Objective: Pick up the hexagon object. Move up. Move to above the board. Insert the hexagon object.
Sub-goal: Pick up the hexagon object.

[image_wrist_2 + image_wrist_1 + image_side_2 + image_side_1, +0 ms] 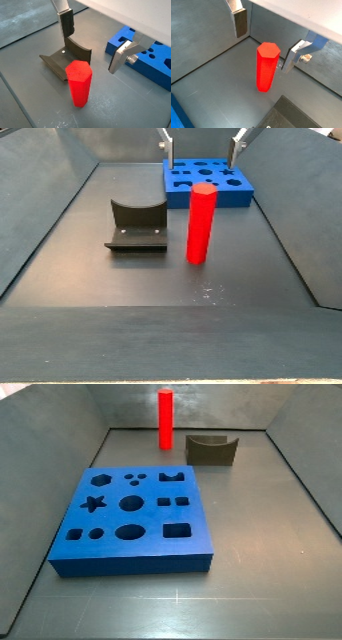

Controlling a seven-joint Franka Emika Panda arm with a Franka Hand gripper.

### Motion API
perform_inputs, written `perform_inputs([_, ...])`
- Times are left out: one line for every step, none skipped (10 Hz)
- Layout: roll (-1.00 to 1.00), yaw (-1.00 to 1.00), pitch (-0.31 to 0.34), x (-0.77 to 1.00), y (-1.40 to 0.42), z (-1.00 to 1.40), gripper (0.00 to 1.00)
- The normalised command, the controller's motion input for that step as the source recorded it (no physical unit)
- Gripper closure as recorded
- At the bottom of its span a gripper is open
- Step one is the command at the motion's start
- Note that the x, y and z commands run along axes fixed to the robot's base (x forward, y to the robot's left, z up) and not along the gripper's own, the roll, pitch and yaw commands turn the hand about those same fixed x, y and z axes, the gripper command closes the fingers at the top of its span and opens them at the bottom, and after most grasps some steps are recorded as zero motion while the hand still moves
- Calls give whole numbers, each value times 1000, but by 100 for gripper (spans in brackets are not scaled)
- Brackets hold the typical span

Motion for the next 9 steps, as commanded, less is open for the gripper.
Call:
perform_inputs([0,54,0,0,-17,0,0])
perform_inputs([0,0,0,-420,97,0,0])
perform_inputs([-110,0,0,-300,603,77,0])
perform_inputs([-53,0,0,0,126,31,0])
perform_inputs([0,0,-39,0,-51,-203,0])
perform_inputs([0,0,-87,237,66,-1000,0])
perform_inputs([-129,6,0,634,434,-891,0])
perform_inputs([-197,49,0,406,489,-740,0])
perform_inputs([0,0,0,3,0,-20,0])
